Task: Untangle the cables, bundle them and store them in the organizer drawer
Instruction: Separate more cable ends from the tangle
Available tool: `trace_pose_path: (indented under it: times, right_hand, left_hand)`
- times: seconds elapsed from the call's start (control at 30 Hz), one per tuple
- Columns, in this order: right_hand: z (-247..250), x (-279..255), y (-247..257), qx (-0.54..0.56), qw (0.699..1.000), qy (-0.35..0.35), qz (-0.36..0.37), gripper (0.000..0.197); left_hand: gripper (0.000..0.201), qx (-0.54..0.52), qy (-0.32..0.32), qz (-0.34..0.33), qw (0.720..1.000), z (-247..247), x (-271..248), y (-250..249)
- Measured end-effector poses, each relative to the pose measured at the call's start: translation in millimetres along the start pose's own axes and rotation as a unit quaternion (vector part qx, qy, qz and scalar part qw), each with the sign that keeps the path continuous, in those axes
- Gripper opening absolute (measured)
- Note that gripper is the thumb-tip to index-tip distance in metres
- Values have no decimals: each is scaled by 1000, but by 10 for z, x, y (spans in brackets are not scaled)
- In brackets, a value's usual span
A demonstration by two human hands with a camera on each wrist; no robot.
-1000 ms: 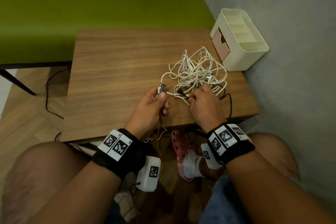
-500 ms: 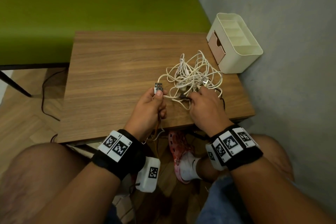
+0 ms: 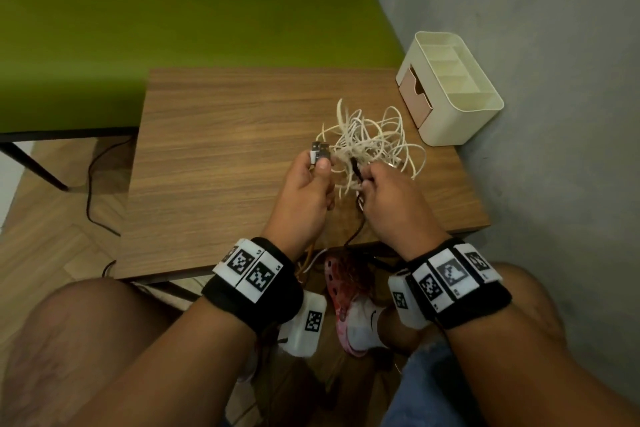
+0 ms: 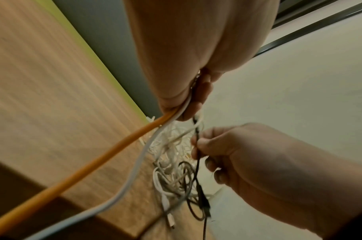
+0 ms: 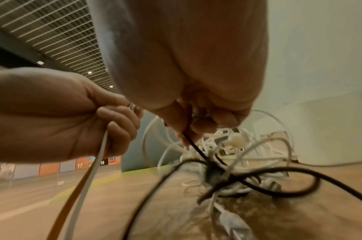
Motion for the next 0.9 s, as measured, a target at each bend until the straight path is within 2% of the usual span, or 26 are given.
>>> trace_pose_path:
  times: [0.07, 0.17, 0.33, 0.4, 0.5, 0.53, 0.6, 0.67, 0.77, 0.9]
  right_hand:
    - [-4, 27, -16, -39, 998, 5, -52, 16]
    - [53, 40, -57, -22, 995, -6, -100, 18]
    - [83, -29, -27, 135, 989, -52, -19, 17]
    - [73, 3, 5, 91, 996, -20, -9, 16]
    - [56, 67, 28, -68, 997, 37, -6, 23]
    - [66, 71, 26, -75, 996, 47, -4, 24]
    - [99, 83, 6, -38, 997, 56, 22, 23]
    - [135, 83, -8, 61, 995, 64, 43, 19]
    - [189, 50, 10, 215, 975, 60, 21, 15]
    - [207, 1, 89, 282, 959, 29, 21, 15]
  left_hand:
    - [17, 1, -7, -10, 1000, -38, 23, -37]
    - [17, 0, -30, -18, 999, -19, 9, -74]
    - [15, 17, -31, -18, 999, 19, -4, -66]
    - [14, 18, -29, -22, 999, -5, 13, -65]
    - [15, 18, -24, -31, 999, -39, 41, -79]
    - [15, 22, -23, -35, 999, -43, 46, -88]
    - [16, 26, -27, -43, 998, -30, 51, -101]
    - [15, 24, -37, -43, 998, 2, 52, -100]
    - [16, 35, -48, -38, 997, 28, 61, -75]
    - [16, 31, -43, -29, 998, -32, 72, -102]
Point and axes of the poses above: each hand's wrist, its own x-axis towards the middle knuckle, its own z-axis out of the back of the hand, y = z × x, the point moved 1 cm from there along x, towards the middle knuckle, and after that the axes turned 12 degrees about -z, right-handed, at the moved point
